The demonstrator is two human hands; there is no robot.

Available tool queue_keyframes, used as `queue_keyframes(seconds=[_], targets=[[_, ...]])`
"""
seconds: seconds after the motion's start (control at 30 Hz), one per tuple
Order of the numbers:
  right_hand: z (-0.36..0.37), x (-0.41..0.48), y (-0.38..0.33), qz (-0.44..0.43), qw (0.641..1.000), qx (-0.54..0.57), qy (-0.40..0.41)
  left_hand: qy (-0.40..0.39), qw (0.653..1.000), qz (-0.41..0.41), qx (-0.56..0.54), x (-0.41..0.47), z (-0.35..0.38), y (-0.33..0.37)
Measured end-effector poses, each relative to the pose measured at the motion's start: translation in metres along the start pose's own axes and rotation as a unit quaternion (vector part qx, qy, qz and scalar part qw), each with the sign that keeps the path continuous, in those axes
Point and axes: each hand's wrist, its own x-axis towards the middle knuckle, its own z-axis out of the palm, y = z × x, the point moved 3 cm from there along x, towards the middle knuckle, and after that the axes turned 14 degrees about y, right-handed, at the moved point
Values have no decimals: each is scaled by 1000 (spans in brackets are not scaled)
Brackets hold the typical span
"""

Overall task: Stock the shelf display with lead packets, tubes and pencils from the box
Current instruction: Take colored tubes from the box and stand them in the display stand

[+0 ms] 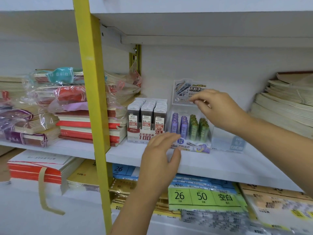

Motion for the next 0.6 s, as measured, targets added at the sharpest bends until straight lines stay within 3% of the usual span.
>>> queue_keyframes(seconds=[0.07,0.13,0.2,0.27,0.4,0.6], targets=[[-22,-29,-14,23,995,78,60,55,998,18,0,-16,-13,8],[-39,-69,-27,50,984,156,67,44,998,36,14,-47,-23,9],[-43,-117,-38,85,970,223,49,-49,997,41,39,-93,-28,-1],[-28,-172,-44,147,952,268,6,-181,981,-8,72,-151,-34,-21],[47,-304,-45,315,886,285,-184,-357,909,-172,126,-268,-42,-67],[152,-475,-33,423,754,217,-453,-399,787,-454,122,-389,-40,-99]])
